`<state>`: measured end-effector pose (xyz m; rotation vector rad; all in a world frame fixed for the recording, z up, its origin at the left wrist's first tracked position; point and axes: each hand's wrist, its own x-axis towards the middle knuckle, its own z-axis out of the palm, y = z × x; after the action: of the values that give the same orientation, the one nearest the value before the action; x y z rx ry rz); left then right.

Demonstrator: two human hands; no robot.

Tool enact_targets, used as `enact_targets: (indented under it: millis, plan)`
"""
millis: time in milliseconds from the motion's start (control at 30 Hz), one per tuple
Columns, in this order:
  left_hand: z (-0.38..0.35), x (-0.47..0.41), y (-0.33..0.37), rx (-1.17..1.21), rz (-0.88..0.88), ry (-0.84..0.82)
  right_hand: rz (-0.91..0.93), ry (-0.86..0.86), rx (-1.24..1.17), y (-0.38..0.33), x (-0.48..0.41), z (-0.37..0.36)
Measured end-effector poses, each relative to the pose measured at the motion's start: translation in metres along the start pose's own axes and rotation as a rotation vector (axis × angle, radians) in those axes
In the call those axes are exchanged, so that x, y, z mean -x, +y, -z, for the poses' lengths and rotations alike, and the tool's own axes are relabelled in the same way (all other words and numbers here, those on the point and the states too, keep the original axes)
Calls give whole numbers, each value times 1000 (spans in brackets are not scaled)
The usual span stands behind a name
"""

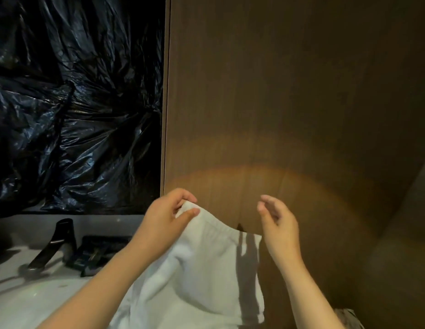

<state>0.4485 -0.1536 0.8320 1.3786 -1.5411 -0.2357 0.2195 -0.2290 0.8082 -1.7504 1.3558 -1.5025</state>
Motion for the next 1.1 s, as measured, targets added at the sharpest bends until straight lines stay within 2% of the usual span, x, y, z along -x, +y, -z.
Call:
enact_targets:
  millis: [133, 333, 533, 800, 1000, 1100]
  plan:
    - [-15, 14, 5, 43, 68, -28, -30, -276, -165, -11, 37, -19]
    - [-19, 35, 5, 156, 127, -85, -44, -412, -267, -13, 61, -25]
    - [-16, 50, 9, 212, 155, -75, -39, -451, -278, -14, 69, -27]
    - [-6, 76, -7, 98, 129, -16, -12, -393, -239, -9, 77, -30]
    - [-9, 85, -6, 168, 139, 14, -8, -541, -303, -22, 78, -32]
    - [-10, 86, -3, 217, 133, 15, 3, -524, -275, -25, 72, -31]
